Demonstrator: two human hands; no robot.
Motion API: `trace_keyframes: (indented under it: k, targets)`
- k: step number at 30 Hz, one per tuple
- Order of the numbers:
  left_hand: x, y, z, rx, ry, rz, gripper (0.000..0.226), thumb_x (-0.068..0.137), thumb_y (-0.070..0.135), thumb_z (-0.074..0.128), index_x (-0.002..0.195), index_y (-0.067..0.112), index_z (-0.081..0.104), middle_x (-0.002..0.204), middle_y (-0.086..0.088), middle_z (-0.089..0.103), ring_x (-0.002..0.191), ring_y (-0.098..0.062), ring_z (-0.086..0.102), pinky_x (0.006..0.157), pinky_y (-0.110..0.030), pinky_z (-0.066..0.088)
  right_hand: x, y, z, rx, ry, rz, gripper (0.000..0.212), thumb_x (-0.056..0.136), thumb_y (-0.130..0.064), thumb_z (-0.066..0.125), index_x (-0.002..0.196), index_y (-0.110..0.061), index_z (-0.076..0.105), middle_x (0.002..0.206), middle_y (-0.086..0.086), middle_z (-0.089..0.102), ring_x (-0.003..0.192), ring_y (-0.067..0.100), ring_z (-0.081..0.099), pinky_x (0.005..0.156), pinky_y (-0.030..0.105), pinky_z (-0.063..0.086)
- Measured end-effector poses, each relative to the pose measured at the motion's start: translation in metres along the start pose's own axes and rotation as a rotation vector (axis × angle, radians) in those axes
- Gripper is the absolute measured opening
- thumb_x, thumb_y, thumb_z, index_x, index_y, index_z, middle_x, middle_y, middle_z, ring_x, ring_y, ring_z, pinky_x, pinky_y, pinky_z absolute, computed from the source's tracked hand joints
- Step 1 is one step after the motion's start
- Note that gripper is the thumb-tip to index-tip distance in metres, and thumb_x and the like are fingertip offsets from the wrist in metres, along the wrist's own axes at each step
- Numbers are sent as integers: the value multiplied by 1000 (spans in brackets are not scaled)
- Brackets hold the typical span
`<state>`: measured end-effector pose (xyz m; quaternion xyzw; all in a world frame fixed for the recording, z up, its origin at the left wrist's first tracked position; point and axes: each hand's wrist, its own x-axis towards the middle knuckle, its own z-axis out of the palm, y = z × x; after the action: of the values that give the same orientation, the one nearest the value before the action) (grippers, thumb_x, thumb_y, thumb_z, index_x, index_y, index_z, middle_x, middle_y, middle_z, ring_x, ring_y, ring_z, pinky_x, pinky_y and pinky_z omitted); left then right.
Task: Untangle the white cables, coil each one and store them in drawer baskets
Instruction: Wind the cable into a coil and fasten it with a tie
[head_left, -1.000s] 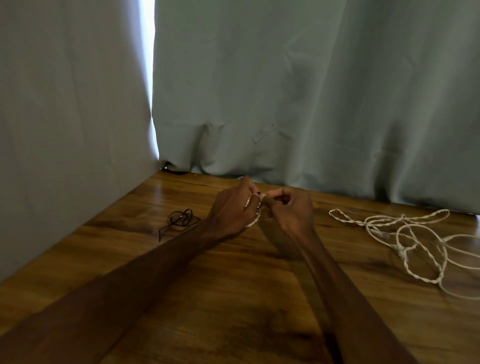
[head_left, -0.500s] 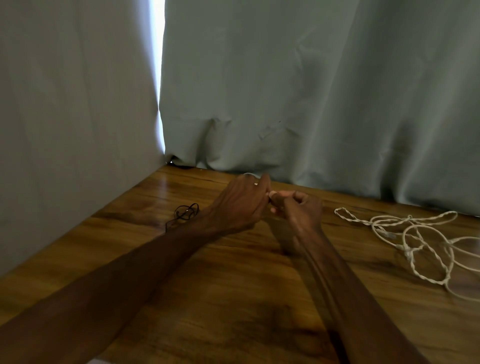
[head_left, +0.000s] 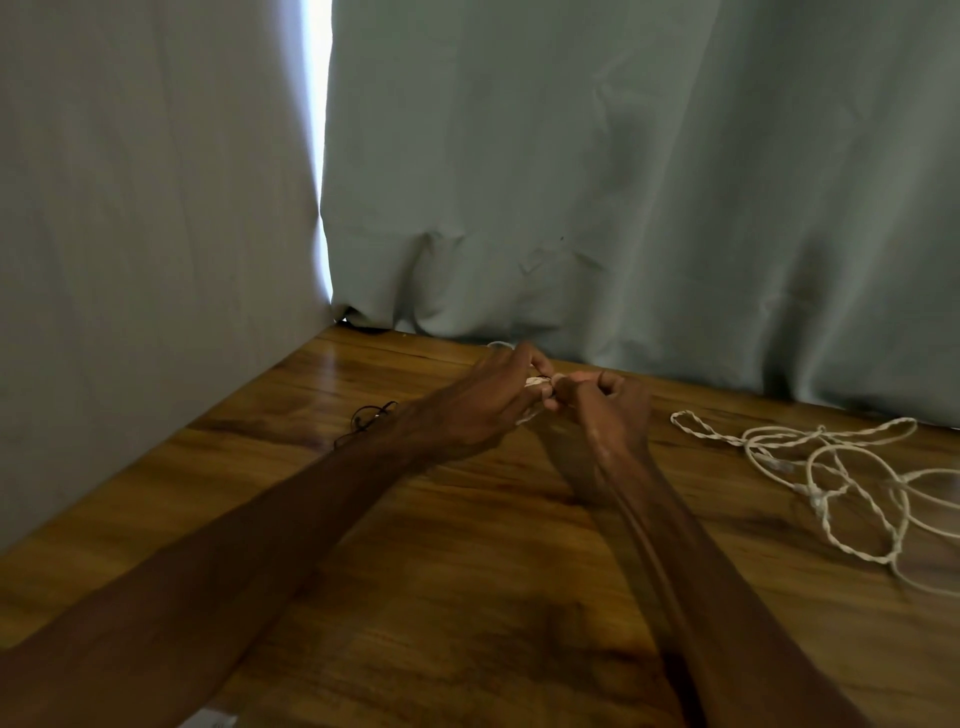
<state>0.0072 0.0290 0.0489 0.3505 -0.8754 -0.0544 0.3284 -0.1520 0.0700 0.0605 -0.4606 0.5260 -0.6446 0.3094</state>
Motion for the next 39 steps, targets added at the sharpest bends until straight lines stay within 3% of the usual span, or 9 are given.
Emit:
trace_keyframes:
  k: [4, 7, 11, 15, 20, 24, 32, 35, 39]
  targets:
    - [1, -7, -5, -7, -66, -31, 36, 102, 57, 34, 126, 32, 45, 121, 1, 56, 112, -17, 52, 94, -48, 49, 3, 3, 0, 23, -9, 44, 7, 81, 2, 72, 87, 3, 76, 80, 18, 77, 74, 27, 77, 70, 34, 64]
    - [0, -5, -6, 27, -96, -36, 40, 102, 51, 34, 131, 27, 45, 126, 2, 56, 118, -16, 48, 101, -44, 40, 4, 6, 1, 55, -16, 78, 8, 74, -5, 76, 81, -3, 78, 81, 16, 78, 86, 35, 76, 81, 46, 64]
    - [-1, -2, 3, 99, -27, -22, 35, 108, 39, 36, 138, 21, 41, 133, 0, 52, 120, -17, 46, 95, -38, 29, 5, 4, 0, 194, -35, 147, 7, 81, 6, 72, 87, 8, 74, 88, 25, 76, 86, 34, 77, 74, 31, 65]
    - [0, 4, 7, 98, 40, -45, 27, 109, 36, 38, 129, 17, 41, 129, -1, 51, 113, -16, 50, 95, -41, 32, 7, 6, -2, 149, -19, 95, 9, 79, 2, 74, 87, 4, 77, 85, 21, 77, 86, 32, 77, 83, 40, 64]
    - [-2, 12, 6, 9, 75, -95, 18, 110, 34, 38, 122, 20, 40, 116, 1, 56, 103, -14, 52, 93, -40, 34, 2, 1, -5, -101, -29, -199, 7, 81, 3, 75, 87, 0, 78, 76, 7, 76, 63, 4, 70, 60, 16, 54]
    - [-2, 11, 6, -118, 88, -105, 9, 109, 33, 43, 112, 25, 43, 100, 7, 63, 93, -13, 60, 83, -40, 42, 1, 2, -7, -238, -42, -376, 2, 83, -5, 79, 84, -6, 77, 76, -1, 74, 68, 5, 70, 61, 12, 52]
    - [-5, 7, 8, -294, 133, -190, 11, 106, 38, 49, 107, 27, 48, 93, 5, 70, 88, -16, 69, 79, -51, 58, 2, 3, -12, -211, -135, -373, 1, 88, -7, 77, 89, -8, 77, 79, 2, 77, 67, 17, 74, 59, 32, 63]
    - [-5, 8, 10, -358, 150, -214, 12, 105, 39, 51, 107, 28, 49, 93, 6, 70, 89, -13, 69, 76, -43, 59, 0, 3, -14, -148, -99, -411, 3, 89, -3, 75, 90, -4, 78, 77, 3, 77, 62, 16, 74, 55, 24, 59]
    - [-5, 11, 10, -541, 158, -309, 11, 107, 31, 51, 110, 20, 51, 93, 3, 68, 78, 0, 66, 62, -17, 49, 2, 5, -11, -63, -58, -295, 12, 83, -6, 82, 92, -3, 75, 75, 9, 77, 60, 15, 74, 53, 20, 55]
